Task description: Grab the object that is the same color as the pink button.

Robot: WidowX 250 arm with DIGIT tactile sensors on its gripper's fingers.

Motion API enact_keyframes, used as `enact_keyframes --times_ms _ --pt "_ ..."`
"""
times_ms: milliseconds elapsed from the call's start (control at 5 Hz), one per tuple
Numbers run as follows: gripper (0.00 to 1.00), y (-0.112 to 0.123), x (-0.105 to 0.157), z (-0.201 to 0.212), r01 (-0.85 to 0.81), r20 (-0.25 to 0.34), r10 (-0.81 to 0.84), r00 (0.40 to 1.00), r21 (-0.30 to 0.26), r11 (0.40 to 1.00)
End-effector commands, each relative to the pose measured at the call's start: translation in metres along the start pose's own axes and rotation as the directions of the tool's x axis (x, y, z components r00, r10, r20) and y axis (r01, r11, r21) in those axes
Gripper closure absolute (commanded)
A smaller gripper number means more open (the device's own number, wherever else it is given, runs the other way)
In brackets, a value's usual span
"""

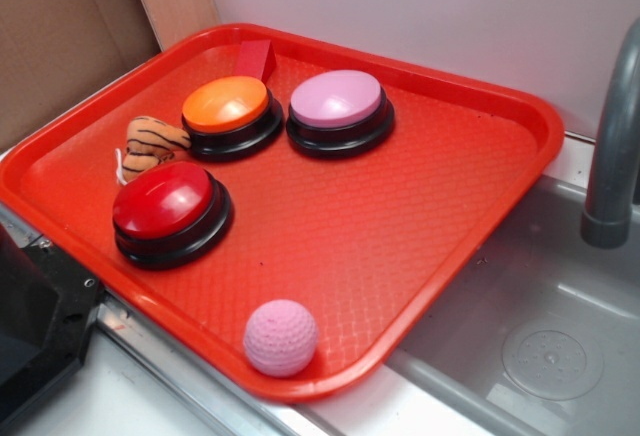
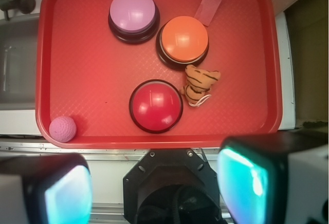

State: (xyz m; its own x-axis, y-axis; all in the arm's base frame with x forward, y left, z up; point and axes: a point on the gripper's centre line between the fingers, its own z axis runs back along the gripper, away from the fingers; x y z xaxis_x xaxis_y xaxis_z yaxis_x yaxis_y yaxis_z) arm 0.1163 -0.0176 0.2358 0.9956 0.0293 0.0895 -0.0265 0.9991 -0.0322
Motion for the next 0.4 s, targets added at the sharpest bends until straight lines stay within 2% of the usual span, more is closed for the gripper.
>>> enact_keyframes --times_ms 0,200 --pt "0.0 0.0 0.0 0.0 0.0 0.0 0.0 1.0 0.0 1.0" --pt "0.0 -0.033 -0.001 -0.017 -0.129 0.079 0.127 0.989 0.022 0.991"
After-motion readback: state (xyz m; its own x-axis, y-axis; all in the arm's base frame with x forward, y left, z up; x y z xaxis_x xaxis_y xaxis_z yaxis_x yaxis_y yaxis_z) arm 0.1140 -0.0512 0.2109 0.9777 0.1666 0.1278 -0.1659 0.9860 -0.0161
